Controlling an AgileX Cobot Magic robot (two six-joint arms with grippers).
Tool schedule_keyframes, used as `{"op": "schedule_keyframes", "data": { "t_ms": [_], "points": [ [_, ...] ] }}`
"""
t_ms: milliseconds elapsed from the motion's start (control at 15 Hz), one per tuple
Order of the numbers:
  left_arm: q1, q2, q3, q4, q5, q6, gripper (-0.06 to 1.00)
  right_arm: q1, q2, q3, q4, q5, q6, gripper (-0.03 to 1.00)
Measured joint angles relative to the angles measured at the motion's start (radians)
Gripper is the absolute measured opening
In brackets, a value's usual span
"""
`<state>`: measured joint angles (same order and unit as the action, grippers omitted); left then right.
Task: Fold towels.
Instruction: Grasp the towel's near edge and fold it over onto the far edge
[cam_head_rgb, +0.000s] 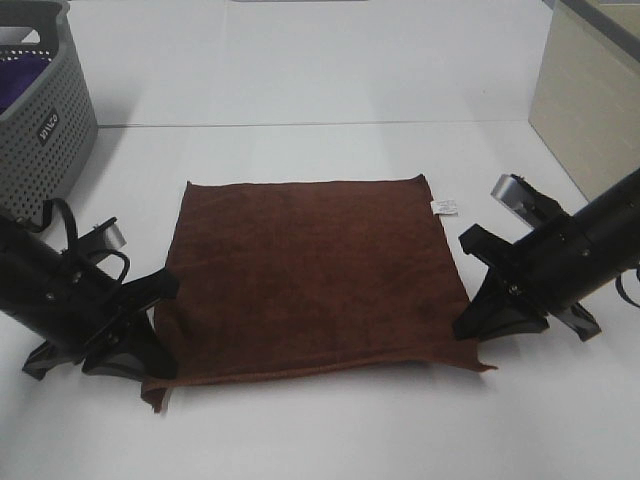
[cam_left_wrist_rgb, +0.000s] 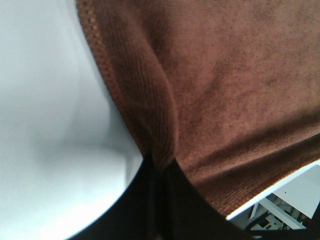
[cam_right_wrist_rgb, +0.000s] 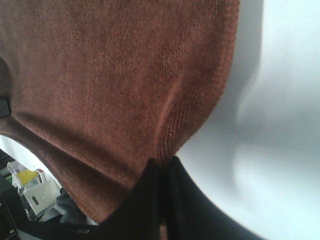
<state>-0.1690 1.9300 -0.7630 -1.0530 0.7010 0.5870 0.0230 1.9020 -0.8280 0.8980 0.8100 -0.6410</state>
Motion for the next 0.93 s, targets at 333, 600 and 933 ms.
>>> {"op": "schedule_keyframes", "data": {
  "t_ms": [333, 600, 933],
  "points": [
    [0.000, -0.072, -0.005, 0.016, 0.001, -0.014, 0.00, 0.001, -0.033, 0.017, -0.006, 0.018, 0.001, 0.00],
    [0.000, -0.068, -0.227, 0.159, -0.020, -0.186, 0.00, 0.001, -0.027, -0.207, -0.036, 0.031, 0.041, 0.00],
    [-0.002, 0.042, -0.511, 0.347, 0.002, -0.377, 0.00, 0.001, 0.126, -0.513, -0.077, 0.101, 0.086, 0.00]
  ]
}}
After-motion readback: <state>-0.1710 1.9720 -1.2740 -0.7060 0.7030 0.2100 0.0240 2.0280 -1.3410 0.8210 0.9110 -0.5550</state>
